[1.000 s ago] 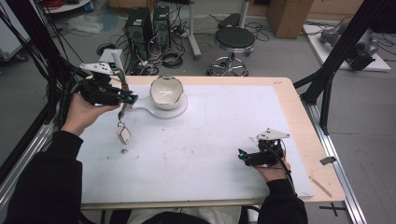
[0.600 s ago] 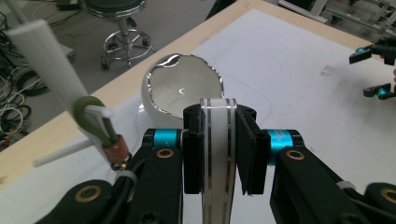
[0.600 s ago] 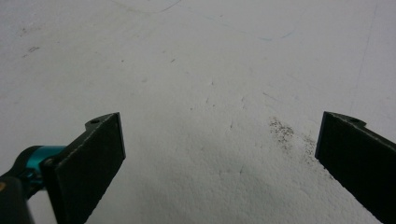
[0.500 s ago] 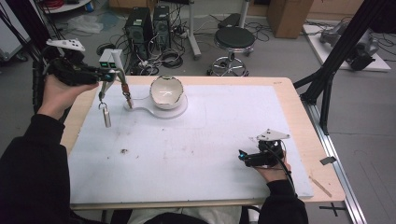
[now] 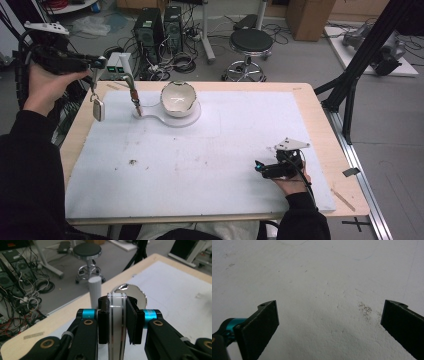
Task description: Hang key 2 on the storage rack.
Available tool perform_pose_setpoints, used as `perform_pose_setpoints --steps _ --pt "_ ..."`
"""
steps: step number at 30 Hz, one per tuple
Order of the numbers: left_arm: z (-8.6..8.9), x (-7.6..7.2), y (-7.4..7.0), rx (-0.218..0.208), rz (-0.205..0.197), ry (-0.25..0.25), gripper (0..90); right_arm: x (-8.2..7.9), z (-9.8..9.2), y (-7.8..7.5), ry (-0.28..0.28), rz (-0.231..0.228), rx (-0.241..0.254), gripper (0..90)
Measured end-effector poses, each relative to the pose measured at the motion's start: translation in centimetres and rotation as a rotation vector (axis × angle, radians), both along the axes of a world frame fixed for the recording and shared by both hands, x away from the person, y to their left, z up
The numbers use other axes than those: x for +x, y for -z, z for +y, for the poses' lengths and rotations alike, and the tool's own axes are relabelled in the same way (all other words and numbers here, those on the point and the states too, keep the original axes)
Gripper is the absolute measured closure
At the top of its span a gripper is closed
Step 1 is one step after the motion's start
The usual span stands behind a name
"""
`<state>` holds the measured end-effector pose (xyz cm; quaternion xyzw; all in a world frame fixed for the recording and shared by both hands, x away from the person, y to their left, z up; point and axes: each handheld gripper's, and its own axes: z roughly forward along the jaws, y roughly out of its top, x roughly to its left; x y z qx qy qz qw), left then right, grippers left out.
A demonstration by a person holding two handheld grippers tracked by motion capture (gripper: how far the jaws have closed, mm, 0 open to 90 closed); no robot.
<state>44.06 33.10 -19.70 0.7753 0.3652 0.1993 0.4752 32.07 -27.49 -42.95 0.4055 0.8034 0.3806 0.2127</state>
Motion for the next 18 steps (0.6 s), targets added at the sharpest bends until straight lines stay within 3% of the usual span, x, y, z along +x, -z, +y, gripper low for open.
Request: perform_pose_setpoints --steps 7,15,18 --pt "1.1 1.9 0.9 -0.034 -0.004 -0.077 74.2 0.0 0.0 0.0 -0.001 0.004 0.002 0.5" --pt "1.5 3.9 1.8 -0.032 0.006 -0.1 74.2 0.1 -0.2 0.2 0.004 0.012 0.0 0.6" --pt "1.5 4.3 1.9 -0.023 0.009 -0.084 74.2 0.0 -0.3 0.2 0.007 0.011 -0.001 0.5"
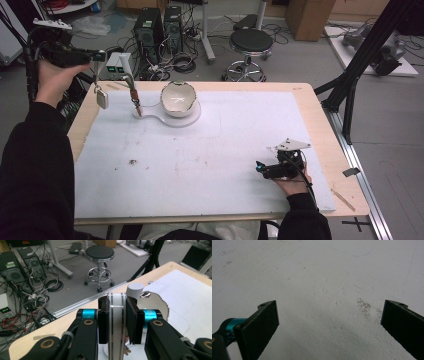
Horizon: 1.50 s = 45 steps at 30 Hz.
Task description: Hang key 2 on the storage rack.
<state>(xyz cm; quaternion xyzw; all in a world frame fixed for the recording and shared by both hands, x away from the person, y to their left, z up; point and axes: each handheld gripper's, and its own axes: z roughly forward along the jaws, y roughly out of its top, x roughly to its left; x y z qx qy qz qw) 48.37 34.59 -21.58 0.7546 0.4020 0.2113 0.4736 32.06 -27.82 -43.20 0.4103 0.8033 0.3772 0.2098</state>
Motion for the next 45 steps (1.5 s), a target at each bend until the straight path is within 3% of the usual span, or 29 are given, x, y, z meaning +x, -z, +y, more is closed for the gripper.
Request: perform_pose_setpoints --steps 1,2,8,13,17,24,28,29,42,45 --pt "-0.2 0.3 0.0 0.027 -0.004 0.003 74.2 -0.1 -0.1 0.0 0.002 0.002 -0.001 0.6" --pt "-0.2 0.3 0.0 0.027 -0.004 0.003 74.2 -0.1 -0.1 0.0 0.002 0.002 -0.001 0.6" --pt "0.2 1.6 0.0 -0.001 -0.015 -0.04 74.2 -0.2 -0.1 0.1 0.007 0.007 -0.01 0.6" --pt "0.4 2.4 0.8 0.037 -0.003 -0.081 74.2 -0.2 -0.5 0.0 0.019 0.001 0.01 0.5" --pt "-0.2 3.0 1.2 0.012 -0.022 -0.087 74.3 -0.1 -0.6 0.0 0.025 0.002 0.019 0.6" --pt "-1.4 3.9 1.9 0.01 -0.045 -0.093 74.3 -0.3 -0.6 0.1 0.026 0.004 0.012 0.6" --pt "-1.8 4.2 2.2 0.042 -0.046 -0.108 74.3 -0.4 -0.8 0.1 0.03 0.007 0.012 0.6" --pt "-2.1 4.3 2.4 0.079 -0.041 -0.121 74.3 -0.4 -0.9 0.1 0.03 0.003 0.01 0.6" --pt "-2.2 4.5 2.5 0.035 -0.071 -0.162 74.2 -0.5 -0.9 0.2 0.04 0.011 0.01 0.5" --pt "-2.8 4.5 2.5 0.047 -0.081 -0.164 74.2 -0.4 -0.9 0.3 0.035 0.011 0.004 0.5"
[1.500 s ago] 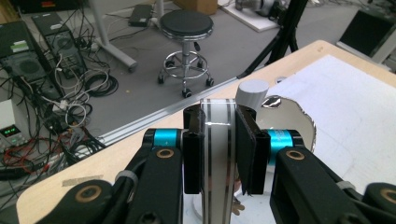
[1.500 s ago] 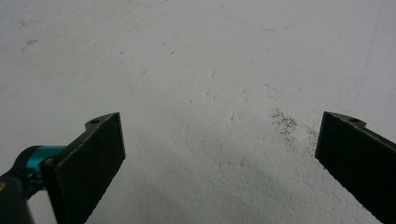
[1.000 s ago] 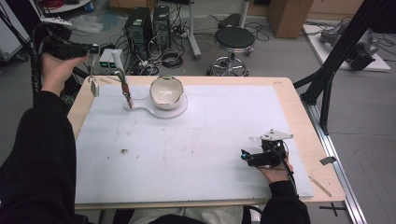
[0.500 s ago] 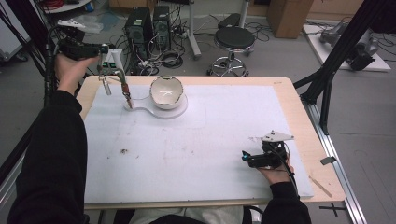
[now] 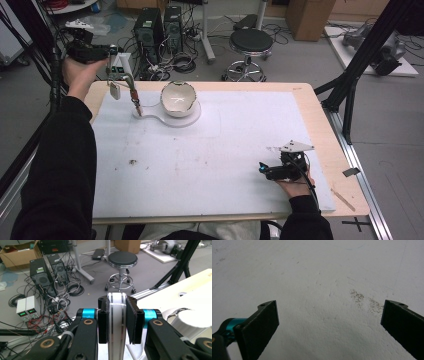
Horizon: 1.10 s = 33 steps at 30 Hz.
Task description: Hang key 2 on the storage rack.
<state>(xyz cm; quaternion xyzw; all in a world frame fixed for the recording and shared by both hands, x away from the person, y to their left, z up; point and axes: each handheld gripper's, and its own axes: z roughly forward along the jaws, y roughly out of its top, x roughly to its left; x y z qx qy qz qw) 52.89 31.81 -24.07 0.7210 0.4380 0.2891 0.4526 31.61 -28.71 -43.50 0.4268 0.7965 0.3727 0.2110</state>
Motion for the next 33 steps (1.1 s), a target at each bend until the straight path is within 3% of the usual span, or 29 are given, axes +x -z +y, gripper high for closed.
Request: perform_pose_setpoints --steps 6,13,15,21,24,33 --pt "-0.3 0.0 0.0 -0.052 0.009 0.03 74.2 0.0 -0.2 0.0 0.007 -0.002 0.004 0.5" --pt "-0.4 -0.3 -0.1 -0.07 0.041 0.026 74.2 0.0 -0.2 0.0 0.005 -0.003 0.003 0.6" --pt "-0.4 -0.3 0.0 -0.105 0.049 0.021 74.2 0.0 -0.2 0.0 0.005 -0.002 0.003 0.6" --pt "-0.5 -0.3 0.8 -0.131 0.053 0.033 74.2 0.0 -0.1 0.0 0.003 -0.003 0.001 0.6" --pt "0.0 -0.3 1.4 -0.165 0.064 0.042 74.2 0.1 -0.2 0.0 0.0 -0.005 -0.001 0.5" --pt "0.1 -0.2 2.0 -0.155 0.088 0.065 74.2 0.1 -0.1 -0.1 0.003 -0.003 -0.001 0.6"
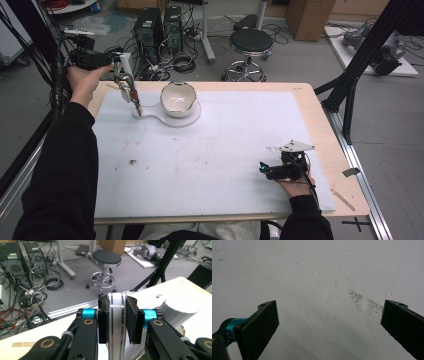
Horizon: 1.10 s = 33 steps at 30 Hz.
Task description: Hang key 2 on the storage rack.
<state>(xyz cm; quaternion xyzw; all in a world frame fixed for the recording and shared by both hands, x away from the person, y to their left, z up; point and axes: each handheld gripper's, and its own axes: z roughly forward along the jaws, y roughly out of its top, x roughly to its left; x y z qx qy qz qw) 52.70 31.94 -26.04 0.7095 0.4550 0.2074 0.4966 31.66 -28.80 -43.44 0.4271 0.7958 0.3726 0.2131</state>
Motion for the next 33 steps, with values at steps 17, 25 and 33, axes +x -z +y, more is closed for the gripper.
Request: perform_pose_setpoints --steps 17,25,33 --pt "1.6 0.0 0.0 -0.112 0.124 0.028 58.3 0.1 0.2 -0.1 -0.007 -0.003 0.004 0.6" --pt "2.4 -1.1 -1.0 -0.123 0.138 0.038 33.8 0.2 0.2 -0.2 -0.011 -0.009 0.012 0.6" --pt "2.7 -2.4 -1.2 -0.121 0.151 0.083 11.9 0.3 0.3 -0.3 -0.015 -0.013 0.011 0.5"
